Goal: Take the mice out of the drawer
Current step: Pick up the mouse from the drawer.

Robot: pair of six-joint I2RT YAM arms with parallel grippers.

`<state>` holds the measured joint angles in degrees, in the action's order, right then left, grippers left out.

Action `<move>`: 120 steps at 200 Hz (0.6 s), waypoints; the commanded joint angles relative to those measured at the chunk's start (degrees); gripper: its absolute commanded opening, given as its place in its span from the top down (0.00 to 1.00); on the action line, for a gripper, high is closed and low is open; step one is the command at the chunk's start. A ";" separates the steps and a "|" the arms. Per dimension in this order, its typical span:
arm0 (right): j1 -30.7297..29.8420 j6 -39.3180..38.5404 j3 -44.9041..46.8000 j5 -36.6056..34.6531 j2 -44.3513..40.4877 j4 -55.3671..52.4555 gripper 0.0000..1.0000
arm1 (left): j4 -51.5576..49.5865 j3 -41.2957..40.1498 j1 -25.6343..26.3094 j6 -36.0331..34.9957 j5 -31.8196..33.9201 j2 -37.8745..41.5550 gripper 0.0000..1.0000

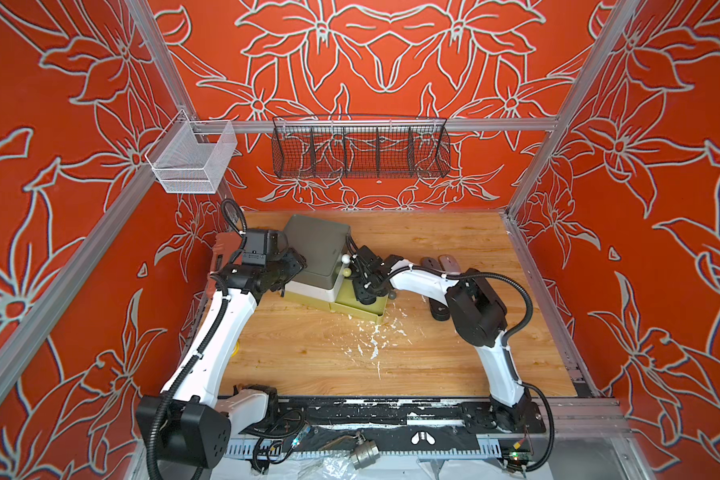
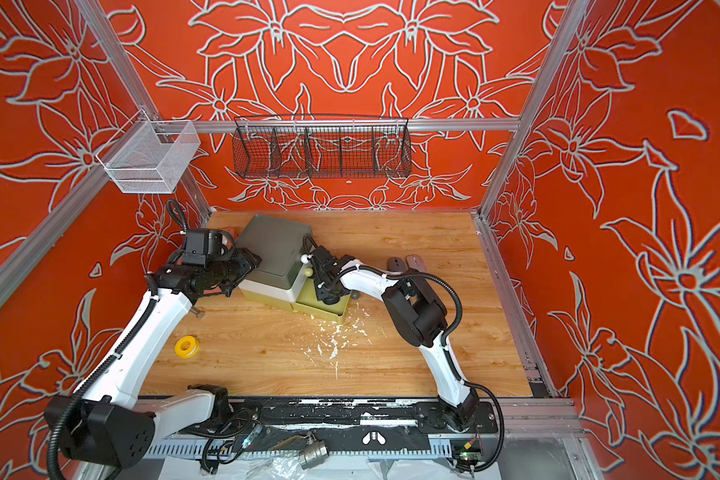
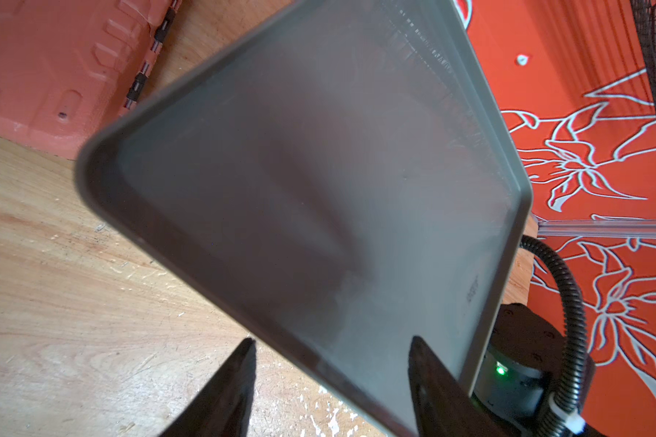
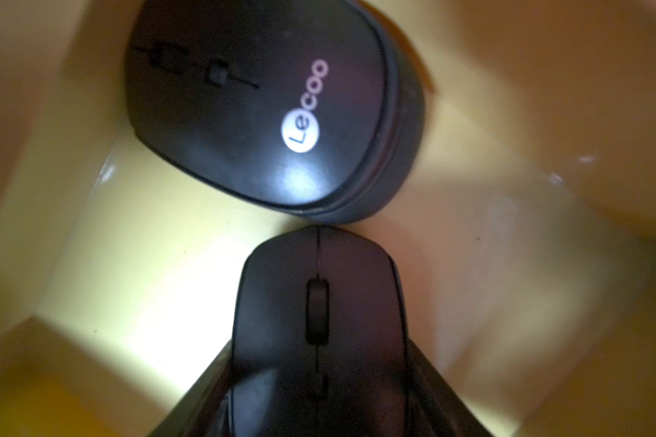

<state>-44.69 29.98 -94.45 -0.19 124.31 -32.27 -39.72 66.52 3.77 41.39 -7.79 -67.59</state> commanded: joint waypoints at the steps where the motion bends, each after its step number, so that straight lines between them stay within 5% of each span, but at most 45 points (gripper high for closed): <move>1: -0.17 3.67 0.35 0.75 -1.74 -5.09 0.42 | 0.35 0.90 0.23 0.45 -0.20 1.07 0.38; 120: 0.60 6.86 0.12 0.70 -9.00 -6.55 0.42 | -0.53 2.12 0.27 -1.54 -1.94 1.28 0.38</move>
<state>-44.34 35.14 -94.45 0.43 119.61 -37.65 -39.79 67.48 3.77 40.88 -8.64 -67.46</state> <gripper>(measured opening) 0.632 0.621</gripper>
